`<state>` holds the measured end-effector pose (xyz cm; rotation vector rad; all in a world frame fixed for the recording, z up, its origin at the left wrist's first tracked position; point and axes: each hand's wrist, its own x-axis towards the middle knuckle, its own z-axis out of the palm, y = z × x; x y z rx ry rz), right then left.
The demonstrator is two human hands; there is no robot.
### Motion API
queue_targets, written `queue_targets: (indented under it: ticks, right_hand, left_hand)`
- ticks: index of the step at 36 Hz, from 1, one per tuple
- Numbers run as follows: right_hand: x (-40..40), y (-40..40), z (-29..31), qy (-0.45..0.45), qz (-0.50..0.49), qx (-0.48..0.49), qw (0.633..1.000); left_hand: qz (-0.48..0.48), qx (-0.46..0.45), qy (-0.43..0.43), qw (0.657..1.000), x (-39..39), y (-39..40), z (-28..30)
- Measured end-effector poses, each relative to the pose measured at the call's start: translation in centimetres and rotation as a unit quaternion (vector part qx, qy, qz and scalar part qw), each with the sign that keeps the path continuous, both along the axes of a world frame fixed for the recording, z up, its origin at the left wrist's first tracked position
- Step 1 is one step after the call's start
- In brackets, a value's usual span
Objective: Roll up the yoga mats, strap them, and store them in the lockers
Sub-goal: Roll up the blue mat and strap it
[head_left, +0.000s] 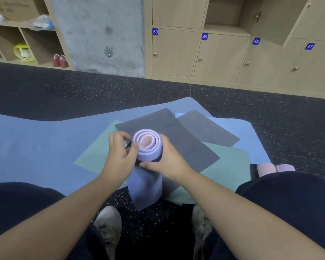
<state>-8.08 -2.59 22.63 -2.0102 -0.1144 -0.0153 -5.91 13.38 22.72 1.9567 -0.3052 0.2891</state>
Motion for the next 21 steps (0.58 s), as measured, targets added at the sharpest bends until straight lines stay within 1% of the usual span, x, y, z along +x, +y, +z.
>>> queue_targets:
  ticks: [4,7,9,13,17,21]
  right_hand:
    - [0.3,-0.4,-0.1,0.0,-0.001,-0.003,1.0]
    - [0.4,-0.7,0.0,0.006,-0.001,-0.011,1.0]
    - [0.5,-0.9,0.0,0.007,0.002,-0.008,1.0]
    - [0.7,-1.0,-0.3,0.0,0.014,-0.007,1.0]
    - [0.9,-1.3,-0.3,-0.002,0.013,-0.007,1.0]
    - [0.9,-1.7,0.1,-0.002,0.002,-0.008,1.0]
  left_hand:
    - [-0.061,0.066,-0.065,0.994,0.0,0.9,-0.4]
    - [-0.092,0.137,-0.121,0.979,0.1,1.5,-0.9]
    - [-0.102,0.165,-0.152,0.969,0.2,1.8,-1.2]
    - [-0.088,0.172,-0.16,0.968,0.1,1.9,-2.0]
    - [-0.077,0.206,-0.183,0.958,0.3,1.9,-2.0]
    - [-0.083,0.233,-0.151,0.957,0.6,2.3,-1.9]
